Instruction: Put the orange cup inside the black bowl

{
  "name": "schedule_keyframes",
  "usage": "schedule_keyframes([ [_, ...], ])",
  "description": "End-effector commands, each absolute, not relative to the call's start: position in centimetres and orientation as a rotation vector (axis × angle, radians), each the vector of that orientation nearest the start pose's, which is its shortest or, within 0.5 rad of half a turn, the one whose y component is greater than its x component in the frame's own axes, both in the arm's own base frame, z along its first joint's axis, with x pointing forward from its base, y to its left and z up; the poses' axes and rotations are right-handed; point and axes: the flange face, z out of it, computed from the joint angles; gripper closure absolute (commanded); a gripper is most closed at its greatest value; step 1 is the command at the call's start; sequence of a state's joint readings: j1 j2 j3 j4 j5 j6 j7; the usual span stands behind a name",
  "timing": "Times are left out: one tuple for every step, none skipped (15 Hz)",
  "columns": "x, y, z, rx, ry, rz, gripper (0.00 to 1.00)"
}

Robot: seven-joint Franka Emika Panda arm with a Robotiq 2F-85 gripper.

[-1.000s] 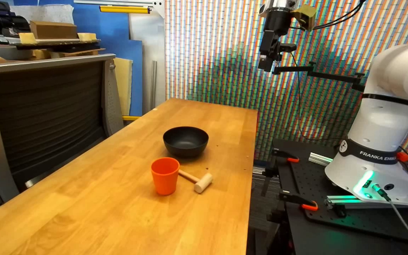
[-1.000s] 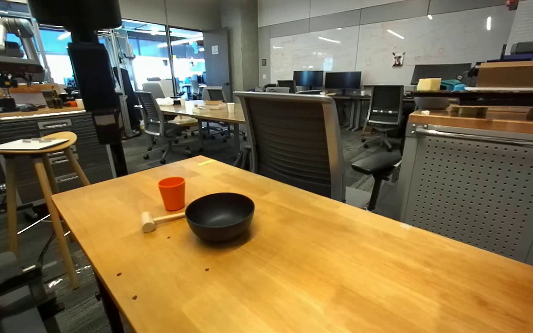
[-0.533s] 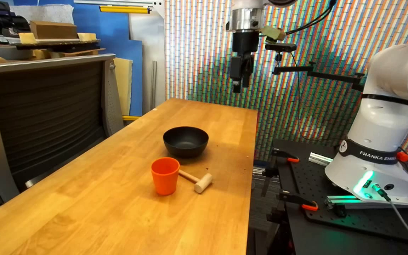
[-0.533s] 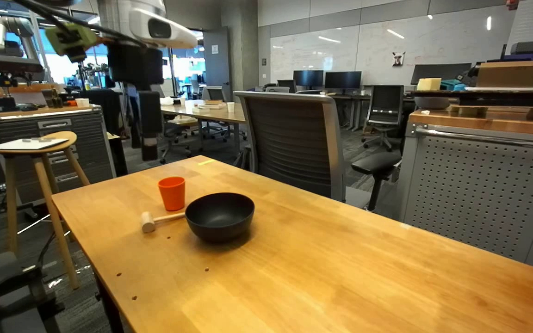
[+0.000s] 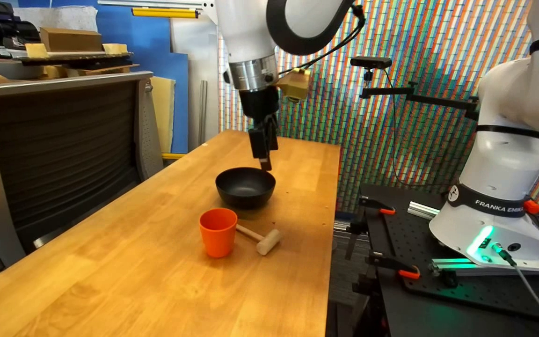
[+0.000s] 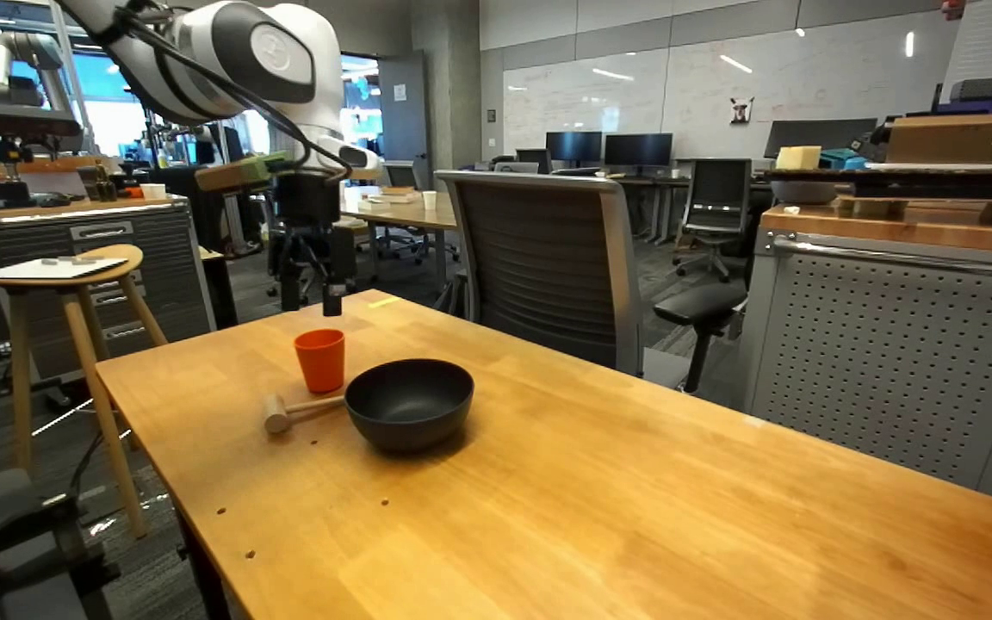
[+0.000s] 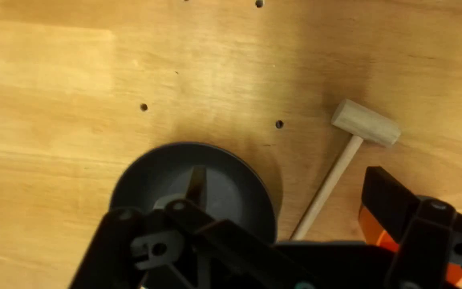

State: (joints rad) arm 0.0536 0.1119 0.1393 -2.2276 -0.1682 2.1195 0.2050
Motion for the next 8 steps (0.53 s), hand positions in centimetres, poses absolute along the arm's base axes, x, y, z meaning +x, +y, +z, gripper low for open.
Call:
schedule_keyframes([
  [56.2, 13.9, 27.5, -3.28, -0.292, 0.369, 0.0],
  [57.4, 15.2, 26.6, -3.271, -0.314, 0.368, 0.0],
  [58.5, 16.3, 25.7, -3.258, -0.333, 0.369, 0.0],
  [59.6, 17.3, 24.7, -3.258, -0.339, 0.357, 0.0],
  [60.6, 18.3, 23.7, -3.252, -0.348, 0.353, 0.0],
  [61.7, 19.0, 22.9, -3.252, -0.352, 0.341, 0.0],
  [62.6, 19.4, 21.8, -3.24, -0.36, 0.356, 0.0],
  [63.6, 19.5, 20.8, -3.234, -0.354, 0.365, 0.0],
])
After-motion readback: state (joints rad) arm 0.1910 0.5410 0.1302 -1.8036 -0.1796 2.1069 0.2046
